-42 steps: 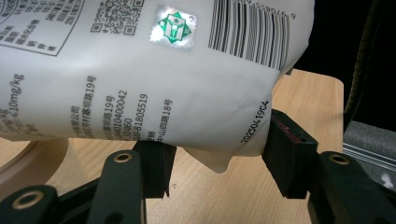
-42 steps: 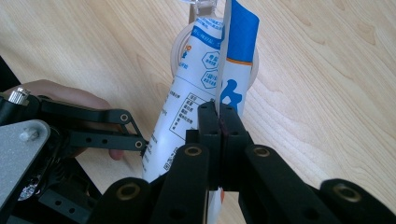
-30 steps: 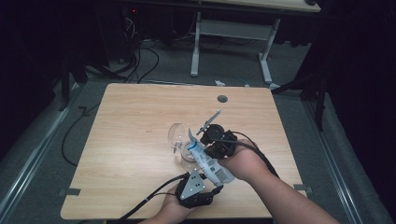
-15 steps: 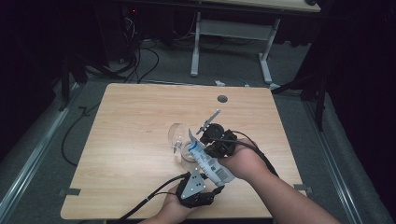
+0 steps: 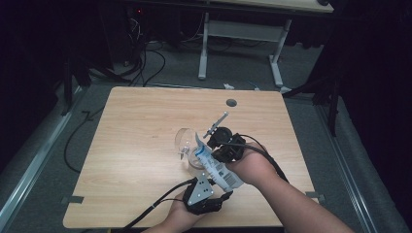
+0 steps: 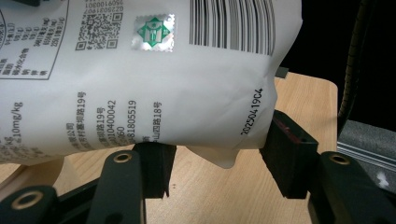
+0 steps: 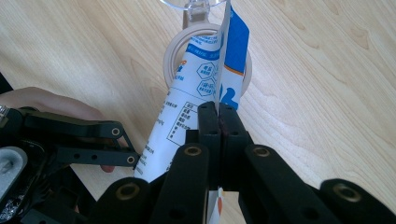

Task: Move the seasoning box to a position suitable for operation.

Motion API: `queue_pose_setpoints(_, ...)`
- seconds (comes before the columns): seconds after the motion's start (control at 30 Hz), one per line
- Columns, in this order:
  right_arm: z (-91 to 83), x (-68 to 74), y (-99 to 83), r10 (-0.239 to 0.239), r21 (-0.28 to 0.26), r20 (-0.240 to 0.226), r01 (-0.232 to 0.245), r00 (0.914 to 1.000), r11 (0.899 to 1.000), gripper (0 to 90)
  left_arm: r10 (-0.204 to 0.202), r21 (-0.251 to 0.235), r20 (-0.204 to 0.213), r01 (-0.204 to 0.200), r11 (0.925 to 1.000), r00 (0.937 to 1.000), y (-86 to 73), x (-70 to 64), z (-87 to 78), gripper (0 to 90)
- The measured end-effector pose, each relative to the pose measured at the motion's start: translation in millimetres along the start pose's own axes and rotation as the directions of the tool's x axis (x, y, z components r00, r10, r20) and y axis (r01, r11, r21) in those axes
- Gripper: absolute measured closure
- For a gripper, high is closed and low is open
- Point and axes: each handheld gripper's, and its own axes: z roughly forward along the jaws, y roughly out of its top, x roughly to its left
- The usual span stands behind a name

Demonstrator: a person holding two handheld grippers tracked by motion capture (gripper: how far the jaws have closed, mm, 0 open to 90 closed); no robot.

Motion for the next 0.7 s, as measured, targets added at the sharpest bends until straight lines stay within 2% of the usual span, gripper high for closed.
queue_pose_setpoints(0.7,-0.5,-0.5,1.1,-0.003,-0.003,-0.006,0.003,1.0000,1.000,90.0,0.001,-0.007,0.000,-0.001,1.0000,1.0000,1.4,-0.1,-1.6,48.8)
